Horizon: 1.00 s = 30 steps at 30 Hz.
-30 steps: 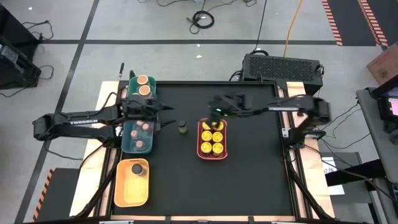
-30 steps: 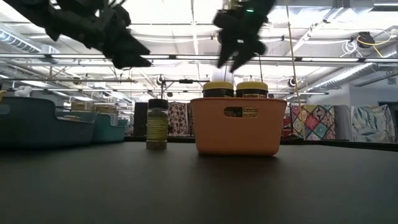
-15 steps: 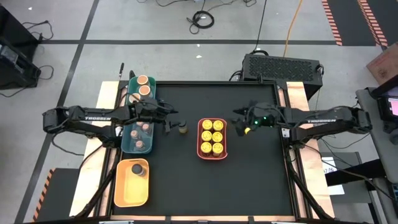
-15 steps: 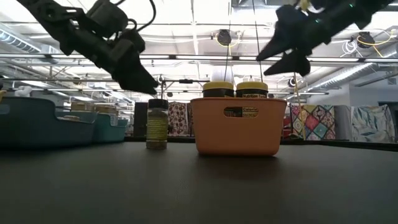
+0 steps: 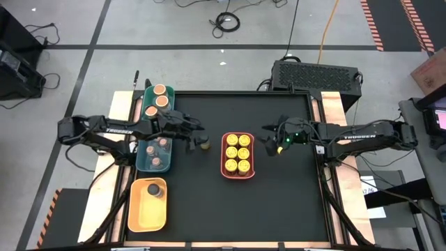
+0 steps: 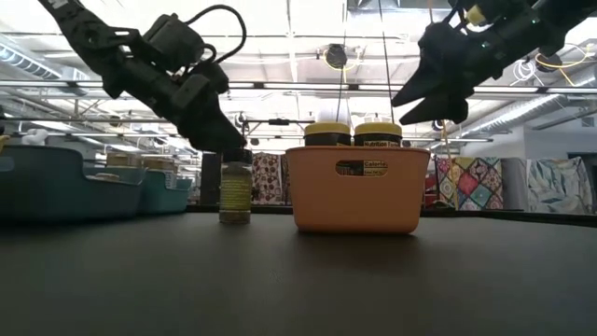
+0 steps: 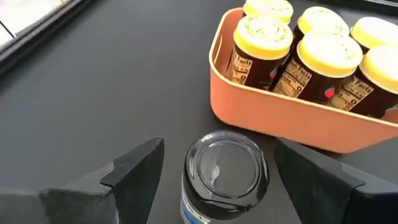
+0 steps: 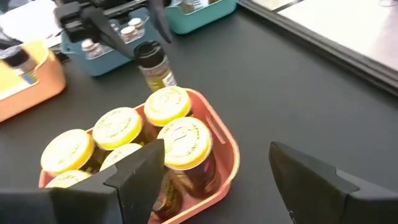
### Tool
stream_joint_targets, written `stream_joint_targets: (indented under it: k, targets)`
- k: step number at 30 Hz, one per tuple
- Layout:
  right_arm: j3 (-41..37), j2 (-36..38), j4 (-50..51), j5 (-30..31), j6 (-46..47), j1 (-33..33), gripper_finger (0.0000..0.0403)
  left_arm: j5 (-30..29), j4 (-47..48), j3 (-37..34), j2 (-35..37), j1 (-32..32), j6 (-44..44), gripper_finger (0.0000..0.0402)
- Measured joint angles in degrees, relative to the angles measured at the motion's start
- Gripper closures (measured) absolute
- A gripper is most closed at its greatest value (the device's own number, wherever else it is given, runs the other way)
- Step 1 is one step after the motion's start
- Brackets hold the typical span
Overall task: Sort spices by type
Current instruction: Put the seasoning bottle into the yellow bin
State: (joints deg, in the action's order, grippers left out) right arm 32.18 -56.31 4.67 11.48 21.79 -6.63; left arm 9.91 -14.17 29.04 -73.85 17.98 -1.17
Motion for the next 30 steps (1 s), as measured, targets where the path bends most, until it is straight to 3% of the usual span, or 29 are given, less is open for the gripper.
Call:
stream_joint_targets:
  k: [8,18,28,30]
  targets:
    - [0.00,-0.02,0.07,-1.37,-0.01,0.00,0.0119,0.11,-0.38,0.04,-4.25,-0.13,-0.04,0.0096]
    - [0.00,-0.04,-0.09,-1.35,0.72,0.00,0.0119,0.13,-0.47,0.04,-4.56,-0.13,-0.07,0.0098]
    - [0.00,-0.04,-0.07,-1.32,1.11,0.00,0.0119,0.11,-1.13,0.04,-4.56,-0.55,-0.21,0.0193]
    - [0.00,-0.04,-0.07,-1.34,1.09,0.00,0.0119,0.46,-1.58,0.04,-4.56,-1.17,-0.22,0.0195]
